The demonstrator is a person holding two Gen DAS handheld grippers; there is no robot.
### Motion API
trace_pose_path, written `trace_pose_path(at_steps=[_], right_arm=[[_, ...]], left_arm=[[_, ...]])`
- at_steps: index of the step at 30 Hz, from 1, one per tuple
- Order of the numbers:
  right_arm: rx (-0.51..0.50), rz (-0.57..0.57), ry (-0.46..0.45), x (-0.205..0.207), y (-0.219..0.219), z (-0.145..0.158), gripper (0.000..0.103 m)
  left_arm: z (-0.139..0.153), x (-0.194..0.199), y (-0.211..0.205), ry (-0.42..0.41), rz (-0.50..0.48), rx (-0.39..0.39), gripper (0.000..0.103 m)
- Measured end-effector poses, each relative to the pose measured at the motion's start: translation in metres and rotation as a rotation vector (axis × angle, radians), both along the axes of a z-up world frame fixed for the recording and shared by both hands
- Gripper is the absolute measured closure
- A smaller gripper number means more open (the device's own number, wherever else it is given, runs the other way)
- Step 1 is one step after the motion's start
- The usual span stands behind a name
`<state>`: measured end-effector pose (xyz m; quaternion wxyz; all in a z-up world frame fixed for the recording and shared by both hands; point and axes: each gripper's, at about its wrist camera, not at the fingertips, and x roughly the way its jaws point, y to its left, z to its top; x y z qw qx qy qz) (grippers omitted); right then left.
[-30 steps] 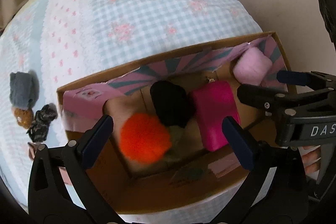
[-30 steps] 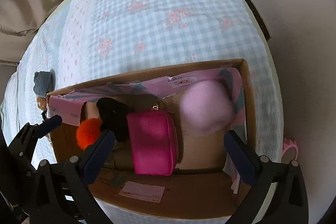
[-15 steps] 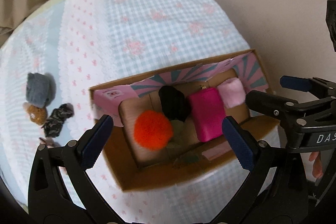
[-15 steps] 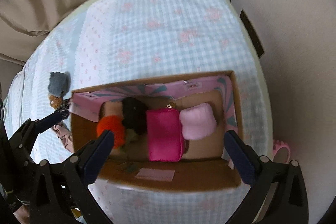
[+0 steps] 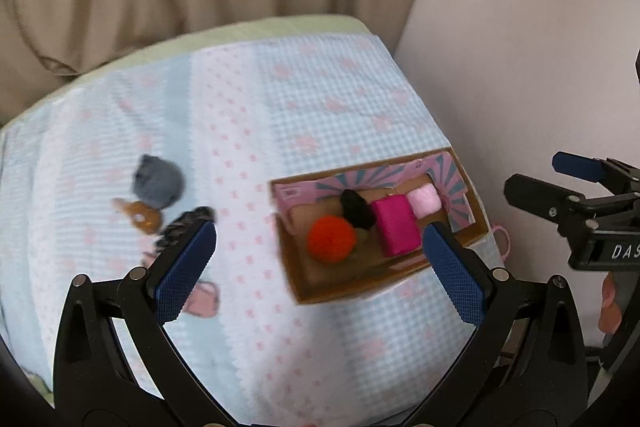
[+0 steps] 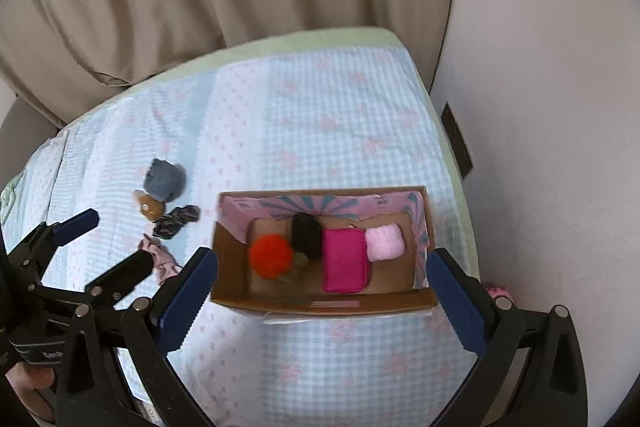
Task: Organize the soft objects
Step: 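Move both tools back toward the remaining items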
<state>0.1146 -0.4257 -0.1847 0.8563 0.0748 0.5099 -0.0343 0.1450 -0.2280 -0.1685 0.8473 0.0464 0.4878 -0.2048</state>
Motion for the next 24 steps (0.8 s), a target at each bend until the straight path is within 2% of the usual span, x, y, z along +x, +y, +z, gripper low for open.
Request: trace_pose_path(at_steps=[5, 12, 20, 24], right_arm=[[0.024, 0.011, -0.062, -0.018, 0.038, 0.026, 0.000], [0.045, 0.027, -0.122, -0.022, 0.101, 0.046, 0.000], [0.089, 0.028, -0.128, -0.003, 0.164, 0.039, 0.000], [0.111, 0.002, -0.119, 0.011, 0.189, 0.028, 0.000]], left_arm=[[0.023, -0.020, 0.059, -0.037, 0.035, -0.013, 0.000], [0.039, -0.023, 0.138, -0.071, 0.095, -0.028, 0.000], [0.031, -0.006, 0.216, -0.050, 0.152, -0.037, 0.000], [0.011, 0.011, 0.250, -0.014, 0.184, -0.046, 0.000]])
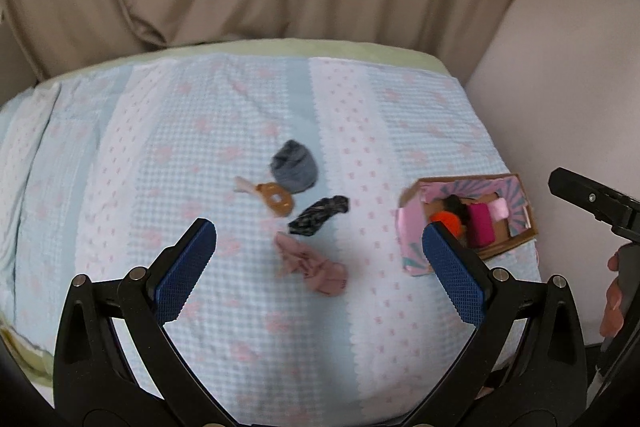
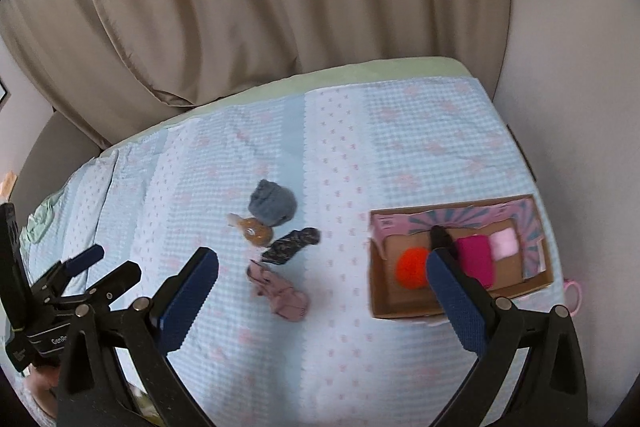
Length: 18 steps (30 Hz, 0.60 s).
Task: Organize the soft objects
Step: 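Move both tools back toward the remaining items, then grasp the brown fluffy clip with the left gripper while the right grasps the black patterned scrunchie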
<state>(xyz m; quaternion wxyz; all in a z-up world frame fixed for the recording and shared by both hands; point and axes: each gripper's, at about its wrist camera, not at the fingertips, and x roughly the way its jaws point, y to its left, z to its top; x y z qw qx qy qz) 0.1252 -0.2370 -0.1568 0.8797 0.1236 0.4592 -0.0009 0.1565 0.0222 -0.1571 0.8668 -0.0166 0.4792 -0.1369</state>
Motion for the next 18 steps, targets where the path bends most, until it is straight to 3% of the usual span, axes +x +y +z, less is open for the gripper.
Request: trace_pose_path(at_steps=[9, 18], right_arm=[[0.083, -0.096, 0.110, 0.043, 0.031, -0.053, 0.000], [0.085, -0.077, 0.218, 0.099, 0.057, -0.147, 0.000]], left_arm=[[-0.066, 0.055, 0.040, 0.134, 0.053, -0.034, 0.000], [-0.160, 0.121, 0.041, 0.296, 0.098, -0.051, 0.001]])
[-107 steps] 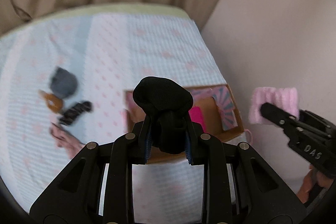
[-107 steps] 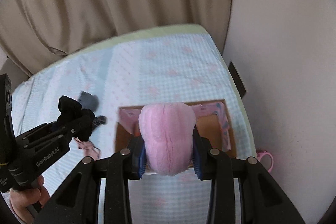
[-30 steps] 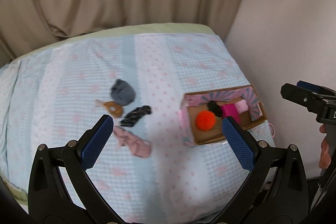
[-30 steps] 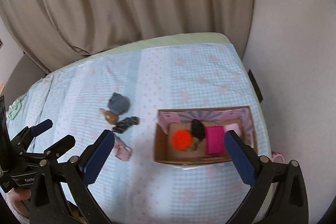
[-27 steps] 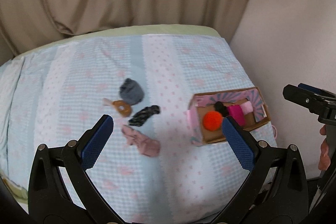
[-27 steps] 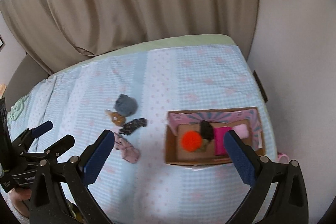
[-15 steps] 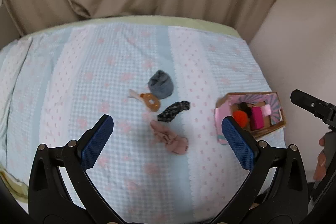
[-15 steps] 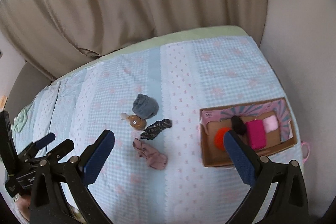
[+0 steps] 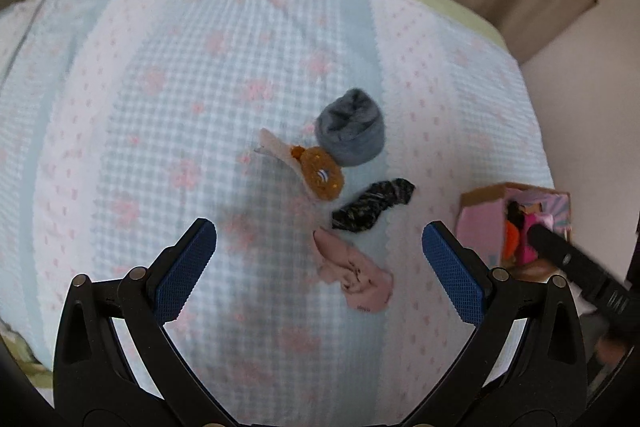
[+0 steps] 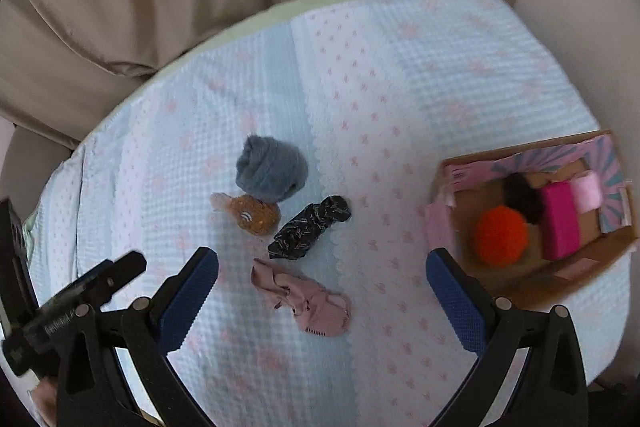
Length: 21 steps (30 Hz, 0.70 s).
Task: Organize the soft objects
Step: 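Grasp the brown fluffy clip with the left gripper while the right grasps the black patterned scrunchie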
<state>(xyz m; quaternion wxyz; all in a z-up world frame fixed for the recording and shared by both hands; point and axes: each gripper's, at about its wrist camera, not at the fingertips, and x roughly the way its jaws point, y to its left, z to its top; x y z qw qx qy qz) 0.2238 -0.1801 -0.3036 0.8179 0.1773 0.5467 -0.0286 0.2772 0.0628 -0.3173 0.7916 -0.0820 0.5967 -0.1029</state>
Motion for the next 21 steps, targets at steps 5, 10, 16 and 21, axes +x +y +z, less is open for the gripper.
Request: trace_pose_path(at_steps=[5, 10, 16, 21], right_arm=[[0.036, 0.000, 0.057, 0.026, 0.006, -0.060, 0.000], [0.053, 0.003, 0.086, 0.045, 0.008, -0.106, 0.000], [0.052, 0.018, 0.119, 0.061, 0.014, -0.147, 0.000], [0.082, 0.007, 0.160, 0.071, 0.016, -0.173, 0.008]], left_arm=[[-0.057, 0.039, -0.011, 0.083, 0.005, 0.010, 0.002], [-0.107, 0.064, -0.025, 0.159, -0.006, 0.017, 0.009], [-0.152, 0.082, -0.038, 0.220, -0.014, 0.025, 0.017], [-0.180, 0.090, -0.046, 0.238, -0.014, 0.050, 0.026]])
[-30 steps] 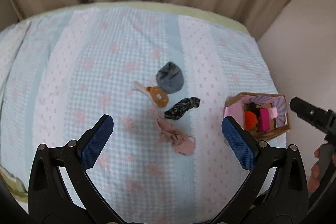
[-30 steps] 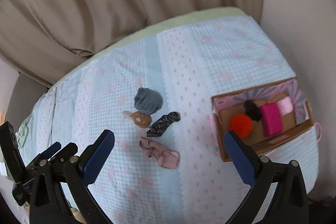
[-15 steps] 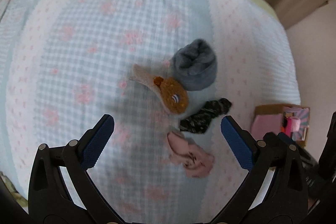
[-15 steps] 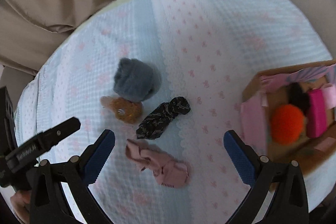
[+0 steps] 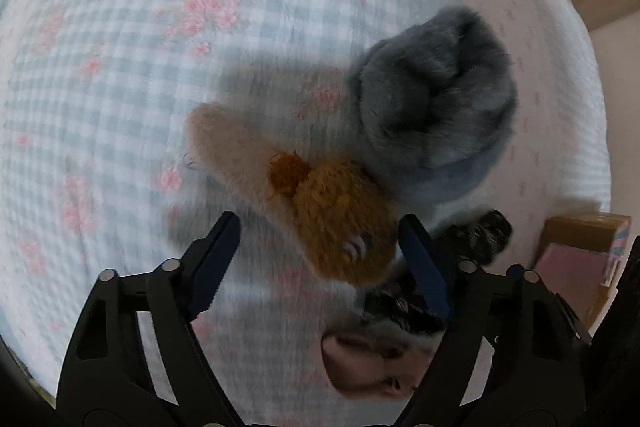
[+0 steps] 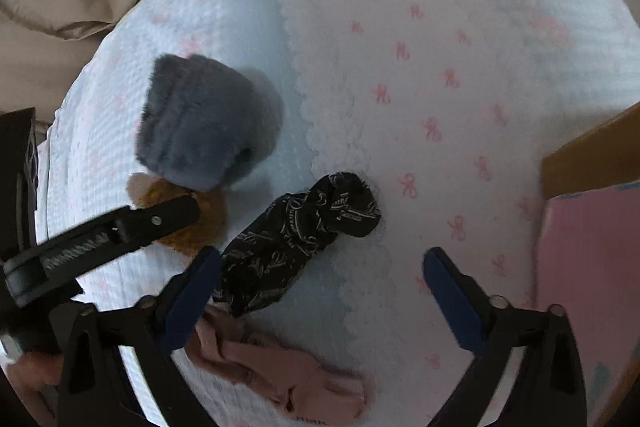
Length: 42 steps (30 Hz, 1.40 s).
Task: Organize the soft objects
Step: 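Grasp the brown fluffy clip with the left gripper while the right grasps the black patterned scrunchie, then lift the clip and scrunchie and carry them toward the box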
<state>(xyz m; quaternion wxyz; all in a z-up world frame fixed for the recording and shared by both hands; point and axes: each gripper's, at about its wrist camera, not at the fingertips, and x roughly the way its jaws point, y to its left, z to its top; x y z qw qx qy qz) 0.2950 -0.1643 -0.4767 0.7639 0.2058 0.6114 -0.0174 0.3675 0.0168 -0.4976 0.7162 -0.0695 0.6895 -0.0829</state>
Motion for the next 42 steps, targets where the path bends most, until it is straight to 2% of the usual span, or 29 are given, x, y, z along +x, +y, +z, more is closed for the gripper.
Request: trace_pose_path(at_steps=[4, 6, 10, 12, 15, 18, 28, 35, 42], right_arm=[[0.023, -0.026, 0.013, 0.006, 0.003, -0.012, 0.015], [0.031, -0.043, 0.024, 0.010, 0.004, -0.016, 0.028], [0.003, -0.061, 0.036, 0.017, 0.006, -0.017, 0.042], [-0.013, -0.060, 0.034, 0.020, 0.006, -0.016, 0.055], [-0.027, -0.052, 0.029, 0.020, 0.007, -0.013, 0.063], [-0.026, -0.049, 0.025, 0.022, 0.010, -0.012, 0.064], [-0.033, -0.042, -0.008, 0.009, 0.008, 0.006, 0.065], [-0.044, -0.029, -0.075, -0.004, 0.011, 0.041, 0.065], [-0.061, 0.022, -0.164, -0.029, 0.019, 0.101, 0.065]], left_arm=[[-0.007, 0.006, -0.005, -0.011, 0.002, 0.000, 0.028], [-0.007, 0.009, -0.009, -0.023, -0.005, 0.006, 0.036], [-0.005, 0.013, -0.019, -0.040, -0.042, 0.016, 0.050], [-0.003, 0.014, -0.022, -0.044, -0.044, 0.007, 0.056], [0.002, 0.014, -0.018, -0.056, -0.036, -0.013, 0.062], [0.009, 0.010, -0.013, -0.073, -0.037, -0.018, 0.065], [0.049, 0.002, 0.018, -0.149, -0.016, -0.023, 0.066], [0.088, -0.021, 0.031, -0.212, -0.011, -0.029, 0.067], [0.156, -0.057, 0.036, -0.314, -0.006, -0.032, 0.067]])
